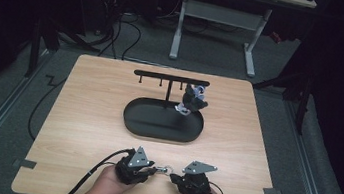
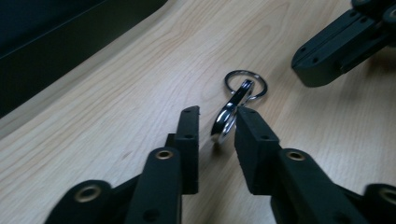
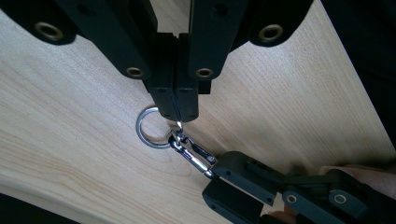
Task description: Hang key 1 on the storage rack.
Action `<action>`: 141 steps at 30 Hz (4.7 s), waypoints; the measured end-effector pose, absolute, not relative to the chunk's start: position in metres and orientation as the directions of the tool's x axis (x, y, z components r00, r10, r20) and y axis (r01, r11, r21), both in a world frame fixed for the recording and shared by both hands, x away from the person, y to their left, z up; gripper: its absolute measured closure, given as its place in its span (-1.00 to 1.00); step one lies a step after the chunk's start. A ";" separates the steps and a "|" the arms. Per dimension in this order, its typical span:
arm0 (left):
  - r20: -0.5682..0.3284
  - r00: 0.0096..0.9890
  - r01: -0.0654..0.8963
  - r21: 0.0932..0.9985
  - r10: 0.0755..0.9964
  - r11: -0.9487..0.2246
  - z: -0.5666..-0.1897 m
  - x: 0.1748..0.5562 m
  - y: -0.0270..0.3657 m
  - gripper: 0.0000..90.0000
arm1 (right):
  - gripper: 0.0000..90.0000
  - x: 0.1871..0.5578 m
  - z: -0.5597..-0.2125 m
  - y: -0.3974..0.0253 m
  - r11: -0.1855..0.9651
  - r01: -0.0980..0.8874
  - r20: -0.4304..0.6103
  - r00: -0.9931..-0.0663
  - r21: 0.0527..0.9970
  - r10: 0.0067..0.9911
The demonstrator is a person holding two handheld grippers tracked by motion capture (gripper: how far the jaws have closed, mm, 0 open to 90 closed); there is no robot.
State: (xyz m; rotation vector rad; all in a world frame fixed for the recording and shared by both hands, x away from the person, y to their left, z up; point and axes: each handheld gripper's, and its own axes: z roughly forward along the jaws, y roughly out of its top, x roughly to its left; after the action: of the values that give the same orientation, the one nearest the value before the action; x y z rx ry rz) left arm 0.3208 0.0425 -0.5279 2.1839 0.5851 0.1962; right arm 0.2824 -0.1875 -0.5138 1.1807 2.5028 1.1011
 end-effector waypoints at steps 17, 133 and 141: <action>-0.158 0.854 0.423 0.766 0.495 -0.485 -0.531 0.301 0.008 0.76 | 1.00 0.292 -0.522 -0.191 0.417 0.625 0.115 -0.632 0.660 0.766; -0.056 0.810 0.388 0.797 0.584 -0.462 -0.521 0.310 0.151 0.13 | 0.83 0.355 -0.472 -0.238 0.585 0.789 -0.087 -0.580 0.188 0.810; -0.051 0.813 0.387 0.792 0.581 -0.472 -0.523 0.311 0.150 0.13 | 0.96 0.361 -0.470 -0.261 0.527 0.825 -0.021 -0.534 0.202 0.845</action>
State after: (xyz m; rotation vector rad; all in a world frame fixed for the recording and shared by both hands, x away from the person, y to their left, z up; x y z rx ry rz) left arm 0.3108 0.1499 -0.5229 2.1235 0.7104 0.2824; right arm 0.3612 -0.2608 -0.4702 1.4515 2.6419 0.2546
